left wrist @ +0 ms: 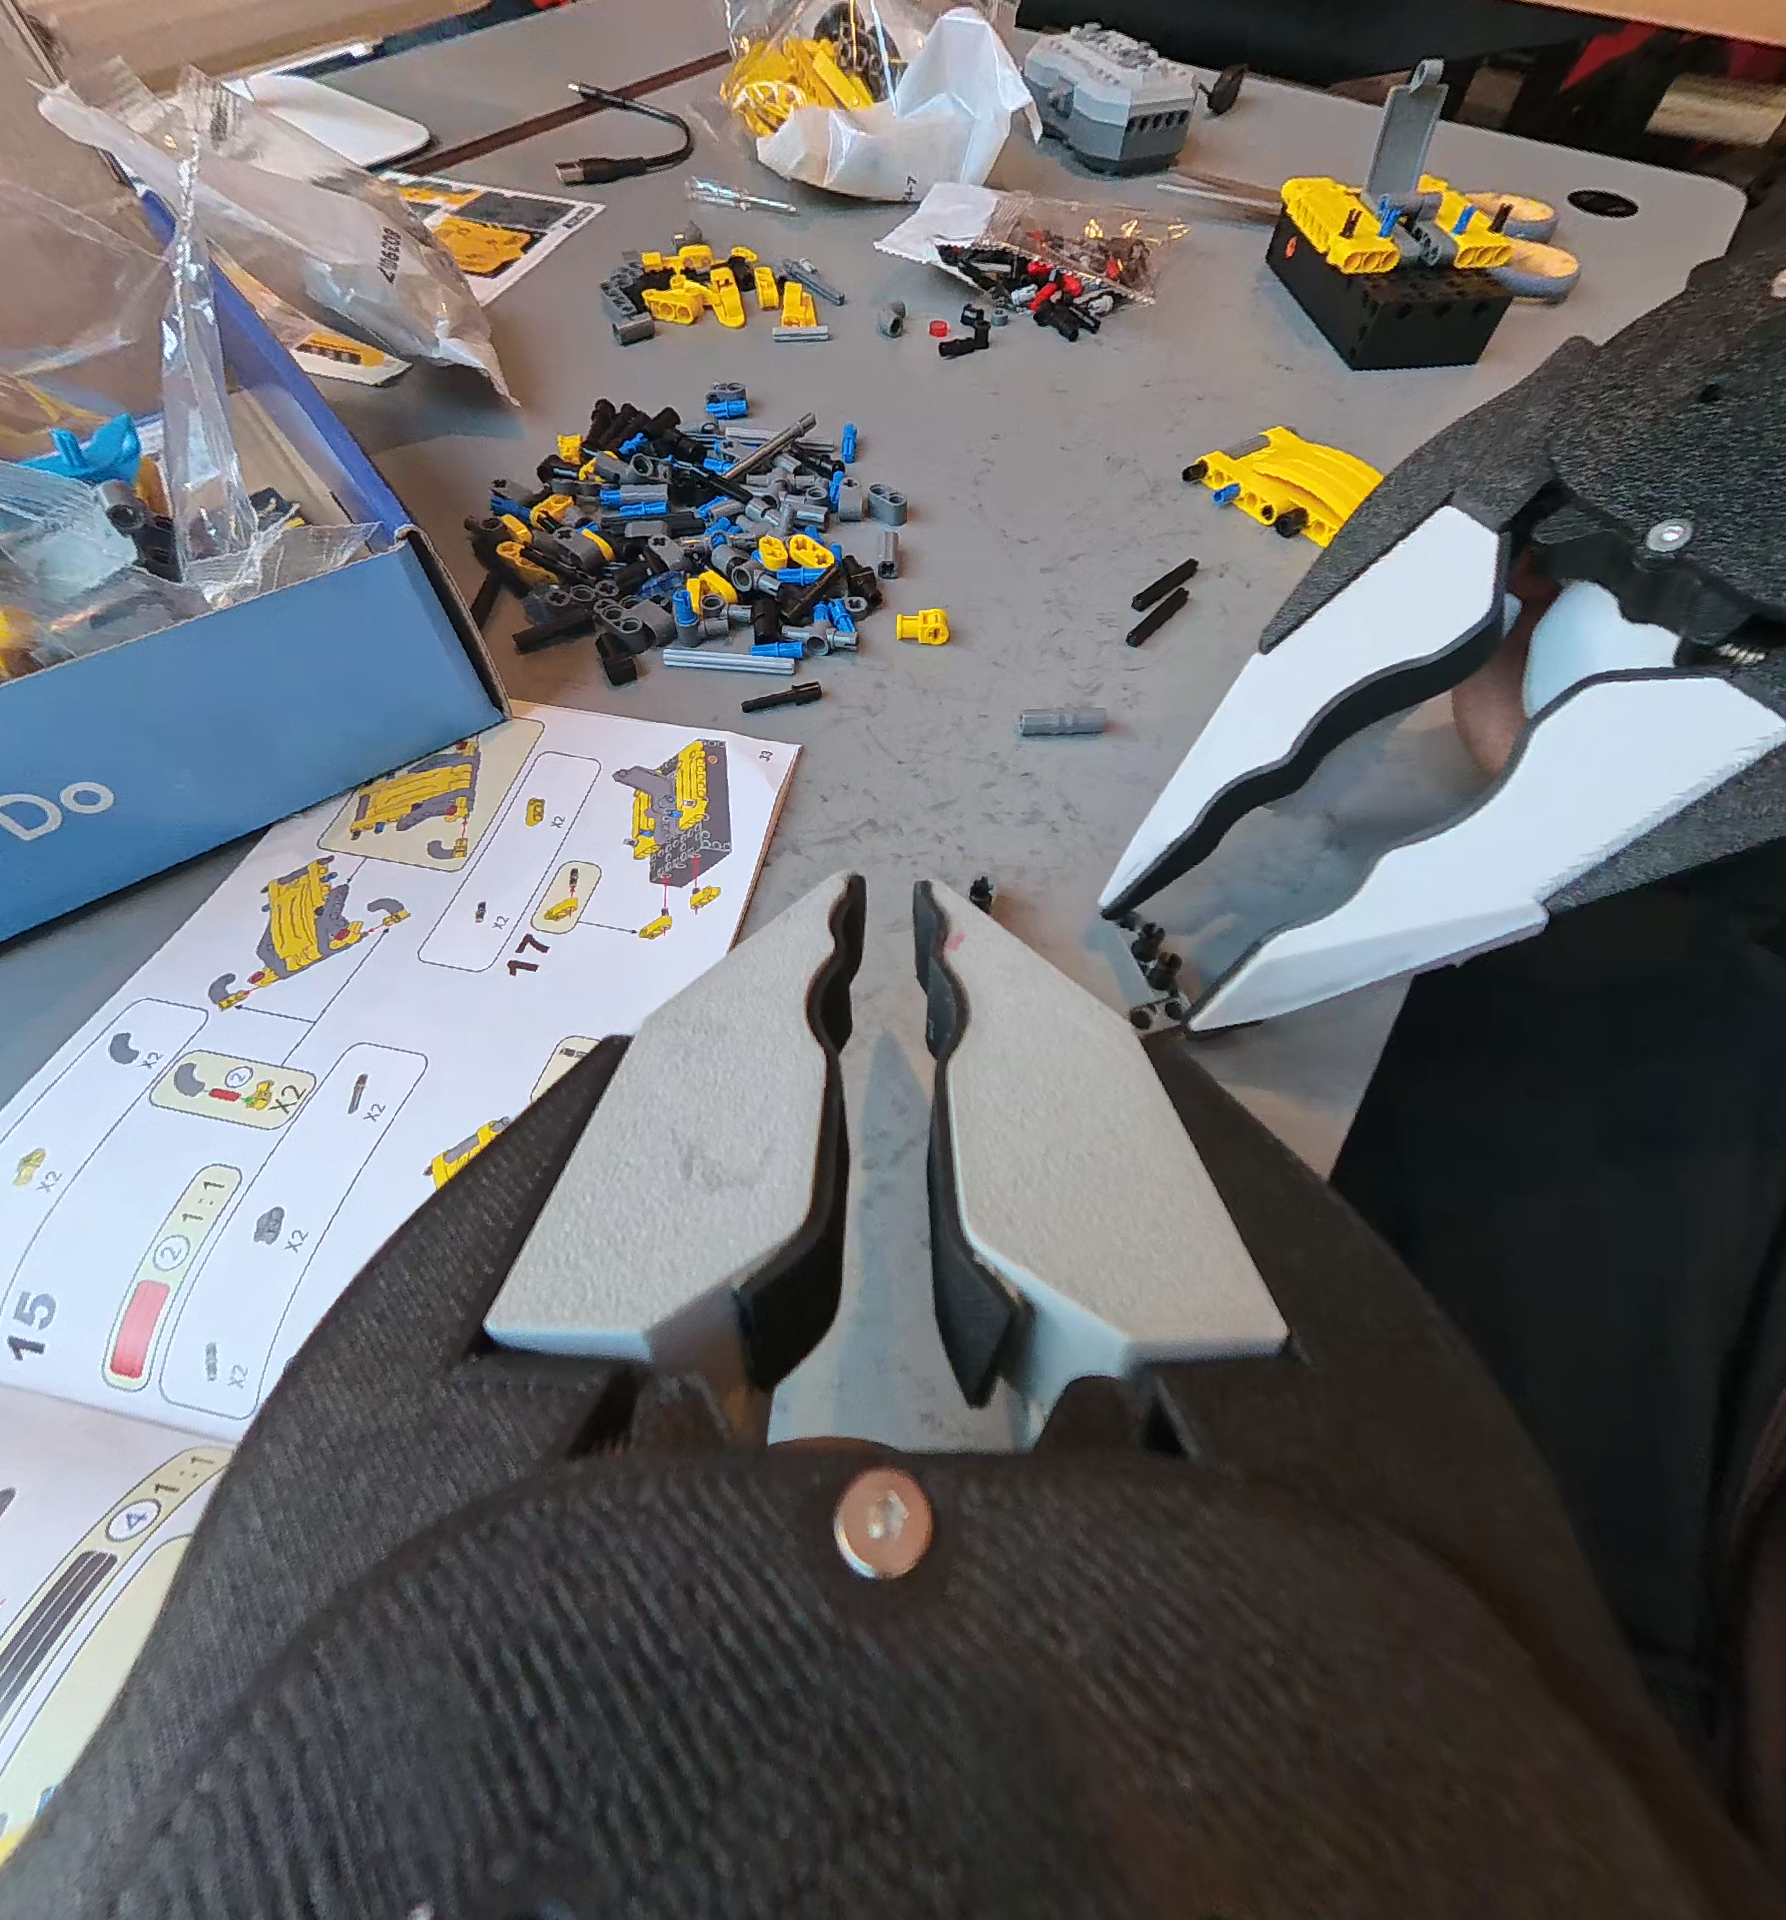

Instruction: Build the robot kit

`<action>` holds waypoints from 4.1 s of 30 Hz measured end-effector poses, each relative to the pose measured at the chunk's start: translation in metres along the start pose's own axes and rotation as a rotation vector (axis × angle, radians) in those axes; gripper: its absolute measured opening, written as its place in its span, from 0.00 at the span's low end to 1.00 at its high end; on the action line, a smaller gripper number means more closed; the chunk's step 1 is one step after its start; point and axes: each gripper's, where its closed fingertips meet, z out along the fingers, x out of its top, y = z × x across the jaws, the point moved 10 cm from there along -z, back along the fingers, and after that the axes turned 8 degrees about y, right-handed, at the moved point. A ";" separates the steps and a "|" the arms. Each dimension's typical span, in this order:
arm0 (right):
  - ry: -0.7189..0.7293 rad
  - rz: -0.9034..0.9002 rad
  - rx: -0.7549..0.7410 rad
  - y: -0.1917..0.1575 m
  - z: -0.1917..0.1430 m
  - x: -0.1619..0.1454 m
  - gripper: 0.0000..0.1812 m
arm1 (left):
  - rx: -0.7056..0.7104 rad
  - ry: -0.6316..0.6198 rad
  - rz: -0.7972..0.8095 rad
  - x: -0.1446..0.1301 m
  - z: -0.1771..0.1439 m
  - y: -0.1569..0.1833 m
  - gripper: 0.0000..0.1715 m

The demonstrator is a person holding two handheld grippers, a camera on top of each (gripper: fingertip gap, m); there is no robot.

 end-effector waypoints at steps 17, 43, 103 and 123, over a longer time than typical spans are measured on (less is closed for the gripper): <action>0.050 -0.026 -0.078 0.016 -0.035 -0.003 0.16 | -0.003 -0.001 0.015 0.000 0.000 0.001 0.04; 0.026 0.018 -0.065 0.008 -0.014 -0.014 0.23 | -0.007 -0.010 0.021 0.000 0.001 0.002 0.04; 0.012 -0.040 -0.261 0.042 -0.036 -0.008 0.16 | 0.003 -0.019 0.085 -0.001 0.002 0.008 0.05; -0.057 0.034 -0.150 0.059 -0.019 -0.004 0.17 | -0.014 -0.039 0.081 -0.002 0.004 0.008 0.04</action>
